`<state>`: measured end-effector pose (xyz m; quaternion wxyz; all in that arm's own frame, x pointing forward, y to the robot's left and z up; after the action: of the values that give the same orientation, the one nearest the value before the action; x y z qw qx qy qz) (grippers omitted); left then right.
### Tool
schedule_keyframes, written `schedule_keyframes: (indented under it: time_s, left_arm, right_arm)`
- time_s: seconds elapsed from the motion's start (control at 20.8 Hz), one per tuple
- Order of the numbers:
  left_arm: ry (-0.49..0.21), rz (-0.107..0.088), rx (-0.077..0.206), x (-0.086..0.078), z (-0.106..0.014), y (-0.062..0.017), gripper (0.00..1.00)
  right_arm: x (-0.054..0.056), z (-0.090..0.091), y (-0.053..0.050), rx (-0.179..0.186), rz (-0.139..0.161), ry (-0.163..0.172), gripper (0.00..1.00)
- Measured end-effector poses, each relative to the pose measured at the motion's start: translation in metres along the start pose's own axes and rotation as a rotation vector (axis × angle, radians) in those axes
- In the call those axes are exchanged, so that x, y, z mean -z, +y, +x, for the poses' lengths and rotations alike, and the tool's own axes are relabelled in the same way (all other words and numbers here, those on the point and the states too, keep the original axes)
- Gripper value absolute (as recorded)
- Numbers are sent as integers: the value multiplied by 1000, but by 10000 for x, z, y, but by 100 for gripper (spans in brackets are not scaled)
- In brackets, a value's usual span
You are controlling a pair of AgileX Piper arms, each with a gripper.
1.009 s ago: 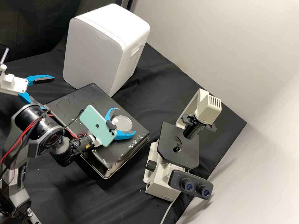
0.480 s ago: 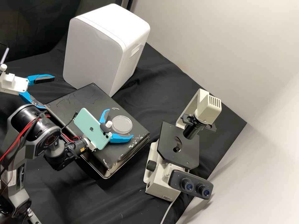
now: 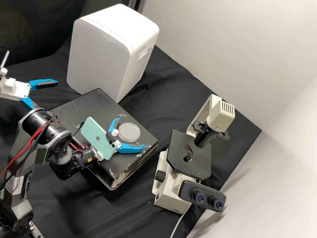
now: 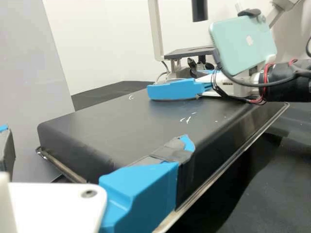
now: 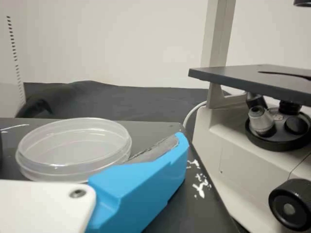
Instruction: Place the petri dish on the microscope
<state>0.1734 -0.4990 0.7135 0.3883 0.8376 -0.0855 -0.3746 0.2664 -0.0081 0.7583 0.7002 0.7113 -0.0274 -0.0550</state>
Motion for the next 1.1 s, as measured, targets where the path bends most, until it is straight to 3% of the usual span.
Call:
schedule_keyframes:
  time_s: [0.62, 0.67, 1.1]
  left_arm:
    - [0, 0, 0, 0, 0, 0, 100]
    - [0, 0, 0, 0, 0, 0, 100]
    - [0, 0, 0, 0, 0, 0, 100]
  right_arm:
    - [-12, 32, -10, -11, -3, 1, 100]
    - [-12, 33, -10, -14, -4, 4, 0]
    - [-11, 54, -13, -20, -4, 9, 0]
